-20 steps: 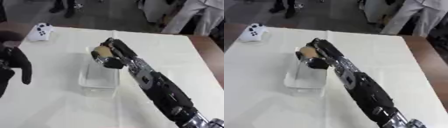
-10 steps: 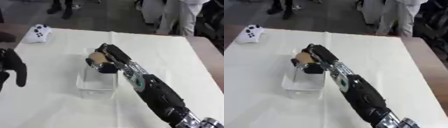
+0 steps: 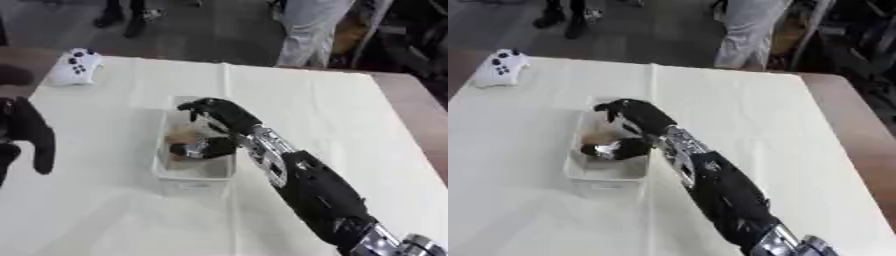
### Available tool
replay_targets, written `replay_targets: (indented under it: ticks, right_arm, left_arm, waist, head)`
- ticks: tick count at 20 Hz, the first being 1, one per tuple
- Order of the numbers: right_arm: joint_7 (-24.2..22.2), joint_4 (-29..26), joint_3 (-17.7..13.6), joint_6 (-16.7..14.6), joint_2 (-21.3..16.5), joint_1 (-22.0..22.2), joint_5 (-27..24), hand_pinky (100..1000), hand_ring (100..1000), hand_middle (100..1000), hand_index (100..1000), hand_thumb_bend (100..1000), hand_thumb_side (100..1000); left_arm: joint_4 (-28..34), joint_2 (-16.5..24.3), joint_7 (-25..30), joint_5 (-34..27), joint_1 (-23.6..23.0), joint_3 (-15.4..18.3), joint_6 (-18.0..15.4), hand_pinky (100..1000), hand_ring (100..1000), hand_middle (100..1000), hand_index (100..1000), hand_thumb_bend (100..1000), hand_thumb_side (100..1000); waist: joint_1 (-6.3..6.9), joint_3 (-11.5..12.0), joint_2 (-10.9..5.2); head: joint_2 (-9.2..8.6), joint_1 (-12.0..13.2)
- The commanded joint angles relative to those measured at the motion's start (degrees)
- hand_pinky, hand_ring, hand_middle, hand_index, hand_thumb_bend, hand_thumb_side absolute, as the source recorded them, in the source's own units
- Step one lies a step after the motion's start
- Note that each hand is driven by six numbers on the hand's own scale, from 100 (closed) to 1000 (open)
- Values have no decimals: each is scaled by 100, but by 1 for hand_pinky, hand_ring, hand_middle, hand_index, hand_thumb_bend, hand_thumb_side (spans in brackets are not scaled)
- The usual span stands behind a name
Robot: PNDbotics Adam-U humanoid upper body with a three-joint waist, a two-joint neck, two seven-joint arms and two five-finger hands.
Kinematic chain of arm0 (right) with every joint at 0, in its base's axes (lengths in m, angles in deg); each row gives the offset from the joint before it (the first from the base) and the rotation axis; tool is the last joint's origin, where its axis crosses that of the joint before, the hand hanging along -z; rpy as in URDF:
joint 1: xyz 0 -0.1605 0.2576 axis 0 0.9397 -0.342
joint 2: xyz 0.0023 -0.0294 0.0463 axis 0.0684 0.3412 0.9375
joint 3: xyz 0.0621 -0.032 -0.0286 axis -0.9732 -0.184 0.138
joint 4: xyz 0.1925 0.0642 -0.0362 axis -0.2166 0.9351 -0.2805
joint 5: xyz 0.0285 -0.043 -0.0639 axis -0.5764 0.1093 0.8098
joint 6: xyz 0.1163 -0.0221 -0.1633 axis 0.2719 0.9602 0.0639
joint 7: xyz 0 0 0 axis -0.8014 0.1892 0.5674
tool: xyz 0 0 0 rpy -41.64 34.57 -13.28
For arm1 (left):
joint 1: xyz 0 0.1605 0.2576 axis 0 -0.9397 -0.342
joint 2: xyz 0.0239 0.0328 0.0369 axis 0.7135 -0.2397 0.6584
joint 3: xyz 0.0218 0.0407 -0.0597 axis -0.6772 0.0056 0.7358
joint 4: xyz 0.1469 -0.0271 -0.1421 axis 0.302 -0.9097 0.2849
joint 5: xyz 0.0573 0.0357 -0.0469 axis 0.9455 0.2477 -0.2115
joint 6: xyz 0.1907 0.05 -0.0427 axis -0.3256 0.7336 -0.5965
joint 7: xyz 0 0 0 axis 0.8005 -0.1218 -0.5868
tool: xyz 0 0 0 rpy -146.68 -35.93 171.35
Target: Pick up objects on the table and place them in the box.
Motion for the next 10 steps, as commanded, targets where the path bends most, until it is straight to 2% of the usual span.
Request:
replay_targets:
  ticks: [1, 5, 10]
  right_arm:
    - [-285, -82, -38, -5, -124, -24, 95, 850, 937, 964, 1000, 722, 1000]
    - [-444, -231, 12, -34, -274, 62, -57, 856, 937, 964, 1000, 754, 1000]
    - [-475, -280, 32, 40, -287, 101, -151, 842, 925, 957, 1000, 745, 1000]
  left_arm:
    - [102, 73, 3, -31, 84, 36, -18, 322, 567, 779, 734, 598, 813]
    - [102, 80, 2, -30, 85, 35, -20, 321, 567, 779, 734, 597, 814]
    - [102, 82, -1, -21, 83, 35, -23, 321, 567, 779, 733, 597, 814]
  waist:
    - [37, -5, -77]
    - [31, -5, -78]
    - [31, -5, -76]
  head:
    - [-56, -22]
    - [-63, -13]
    - [-67, -12]
